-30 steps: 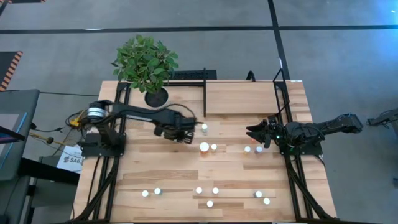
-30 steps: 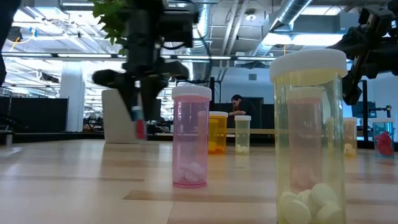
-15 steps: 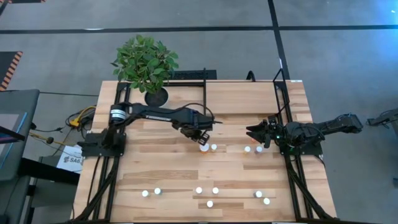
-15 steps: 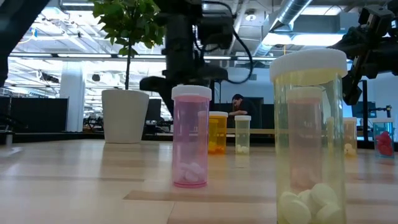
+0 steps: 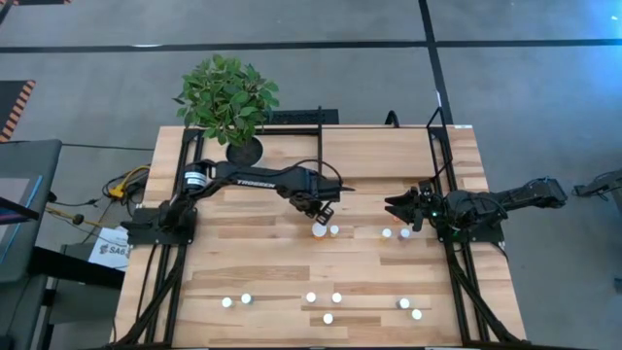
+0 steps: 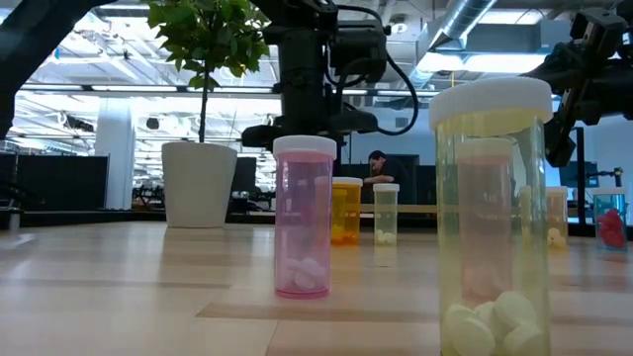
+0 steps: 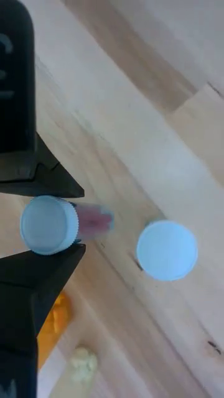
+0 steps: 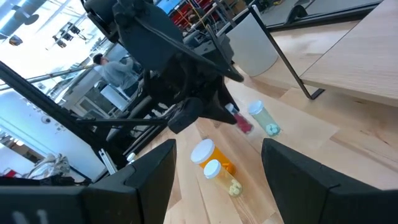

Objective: Pick and place medicine bottles onto shelf by color
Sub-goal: Move the blue pill bottle to the top center of the table

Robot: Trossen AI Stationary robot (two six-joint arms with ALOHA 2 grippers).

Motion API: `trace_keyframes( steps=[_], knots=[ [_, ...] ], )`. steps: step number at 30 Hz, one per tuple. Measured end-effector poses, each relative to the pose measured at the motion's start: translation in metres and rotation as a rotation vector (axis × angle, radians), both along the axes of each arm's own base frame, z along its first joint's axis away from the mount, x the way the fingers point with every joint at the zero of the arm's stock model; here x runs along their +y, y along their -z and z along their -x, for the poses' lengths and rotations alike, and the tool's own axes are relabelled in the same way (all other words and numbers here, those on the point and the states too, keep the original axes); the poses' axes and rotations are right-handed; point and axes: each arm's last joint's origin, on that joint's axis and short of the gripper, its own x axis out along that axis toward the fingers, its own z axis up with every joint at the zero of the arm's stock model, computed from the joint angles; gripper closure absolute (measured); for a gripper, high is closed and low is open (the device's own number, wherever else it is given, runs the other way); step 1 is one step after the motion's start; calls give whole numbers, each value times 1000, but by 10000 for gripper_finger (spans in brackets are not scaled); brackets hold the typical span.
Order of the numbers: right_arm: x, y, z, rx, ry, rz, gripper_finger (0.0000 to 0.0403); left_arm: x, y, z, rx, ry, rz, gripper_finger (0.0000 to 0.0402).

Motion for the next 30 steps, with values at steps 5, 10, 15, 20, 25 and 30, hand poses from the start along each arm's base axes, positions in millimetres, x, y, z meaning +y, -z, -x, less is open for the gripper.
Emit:
trace_keyframes(
  steps=[5, 10, 15, 20, 25, 30],
  knots=[
    [0, 0, 0, 0, 0, 0, 143, 2, 6, -2, 1, -9, 19, 303],
    [0, 0, 0, 0, 0, 0, 143, 8, 9, -4, -4, -13, 29, 303],
    [0, 0, 0, 0, 0, 0, 143, 10, 9, -4, -6, -12, 30, 303],
    [0, 0, 0, 0, 0, 0, 143, 12, 9, -4, -4, -8, 21, 303],
    [0, 0, 0, 0, 0, 0, 143, 13, 10, -4, -8, 1, 18, 285],
    [0, 0, 0, 0, 0, 0, 143, 15, 12, -4, -2, 19, 23, 246]
  ],
)
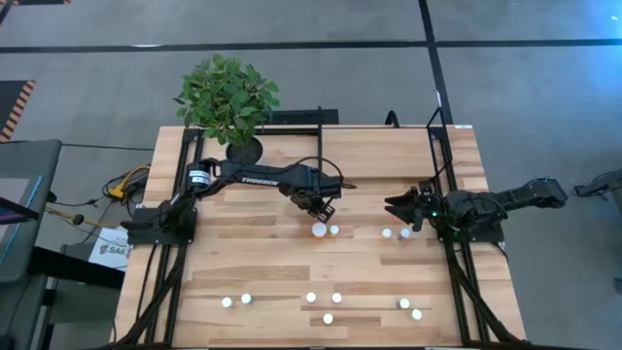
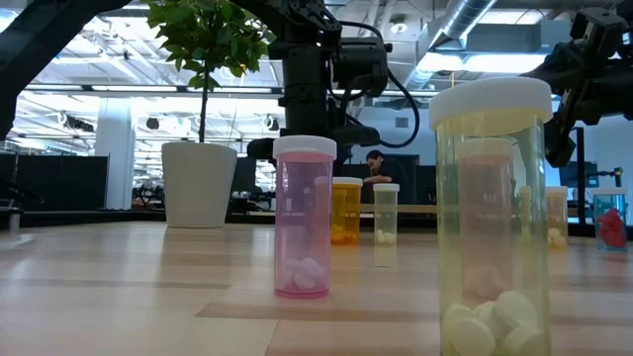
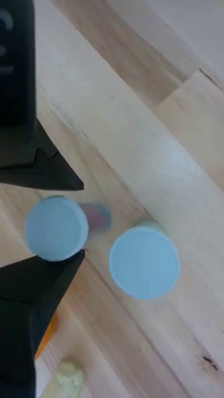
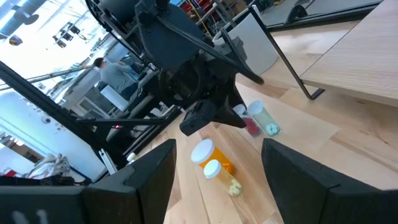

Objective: Pick and place medicine bottles onto shelf by color
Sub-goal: Move the blue pill bottle to the top center of the table, then put the right orange pill bottle on the shelf

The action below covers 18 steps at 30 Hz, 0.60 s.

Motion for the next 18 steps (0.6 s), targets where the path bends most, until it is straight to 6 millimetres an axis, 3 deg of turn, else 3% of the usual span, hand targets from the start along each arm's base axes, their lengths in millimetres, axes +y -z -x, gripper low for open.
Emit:
trace_keyframes(
  steps=[5, 18],
  knots=[
    [0, 0, 0, 0, 0, 0, 143, 0, -7, -1, 2, 22, 4, 214],
    [0, 0, 0, 0, 0, 0, 143, -3, -67, -3, -37, 119, -25, 193]
  ],
)
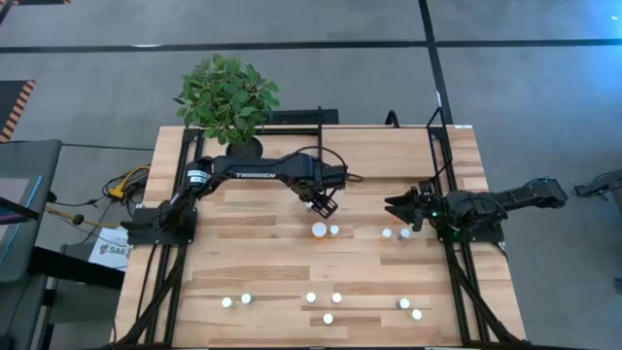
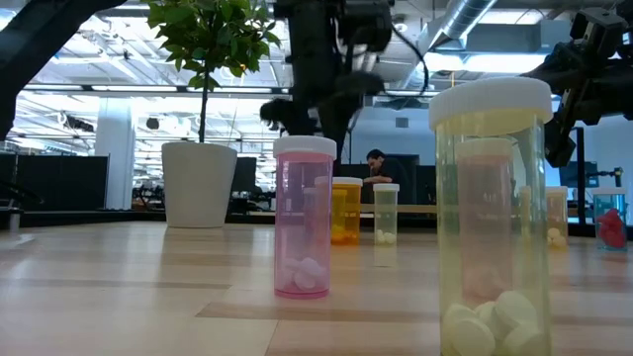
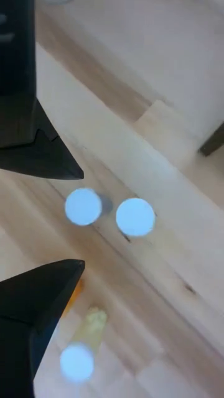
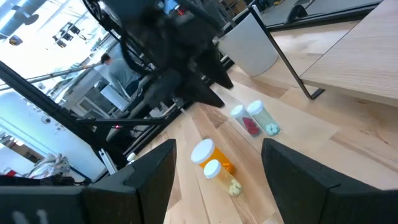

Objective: Pick and place medicine bottles onto shelf by color
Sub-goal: Put the right orange pill bottle on the shelf

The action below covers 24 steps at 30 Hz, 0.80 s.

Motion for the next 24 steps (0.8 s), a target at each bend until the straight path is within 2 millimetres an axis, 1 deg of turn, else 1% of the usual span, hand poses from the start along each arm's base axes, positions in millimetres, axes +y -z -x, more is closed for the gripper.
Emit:
trace_keyframes(
  steps=[5, 9, 11, 13, 15, 17, 19, 24],
  knots=[
    [0, 0, 0, -1, 0, 0, 143, -15, -39, 19, -70, 17, -97, 193],
    [0, 0, 0, -1, 0, 0, 143, -28, -70, 45, -118, 18, -224, 193],
    [0, 0, 0, -1, 0, 0, 143, -33, -80, 61, -132, 7, -279, 193],
    [0, 0, 0, -1, 0, 0, 143, -38, -84, 79, -153, -14, -308, 193],
    [0, 0, 0, -1, 0, 0, 143, -43, -83, 99, -182, -41, -326, 193],
    [0, 0, 0, -1, 0, 0, 143, -47, -77, 120, -231, -56, -358, 193],
    [0, 0, 0, -1, 0, 0, 143, -50, -65, 141, -289, -60, -399, 193],
    [0, 0, 0, -1, 0, 0, 143, -51, -33, 188, -519, -58, -440, 193]
  ],
)
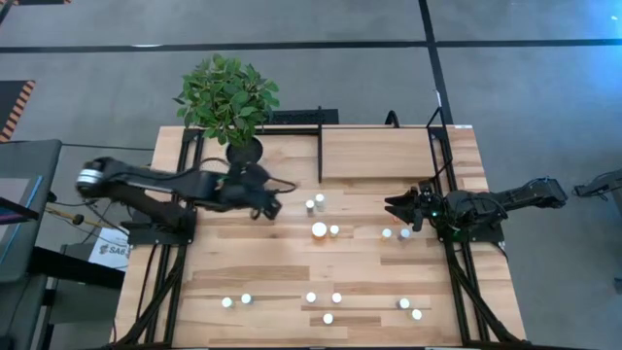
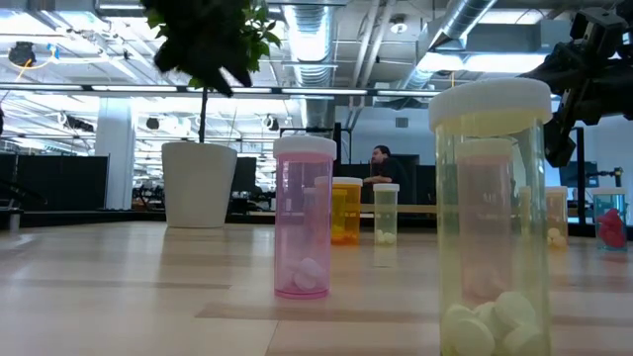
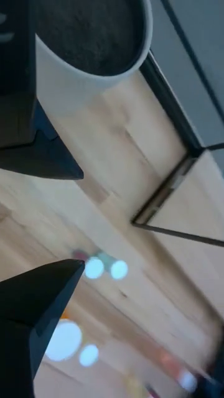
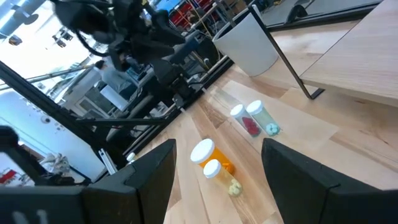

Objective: Pick and place medicine bottles onto shelf by color
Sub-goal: Put the right orange pill bottle on the shelf

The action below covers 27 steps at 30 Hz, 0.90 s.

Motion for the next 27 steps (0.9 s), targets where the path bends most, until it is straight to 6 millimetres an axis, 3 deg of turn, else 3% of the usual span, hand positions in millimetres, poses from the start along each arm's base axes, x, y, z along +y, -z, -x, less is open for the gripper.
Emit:
trace_keyframes(
  steps=[6, 14, 20, 27],
  knots=[
    [0, 0, 0, 0, 0, 0, 143, 6, 33, 52, -142, 62, -94, 193],
    [0, 0, 0, 1, 0, 0, 143, 12, 55, 113, -316, 84, -180, 194],
    [0, 0, 0, 1, 0, 0, 143, 14, 74, 139, -412, 89, -194, 194],
    [0, 0, 0, 1, 0, 0, 143, 14, 86, 148, -525, 121, -174, 194]
  ],
)
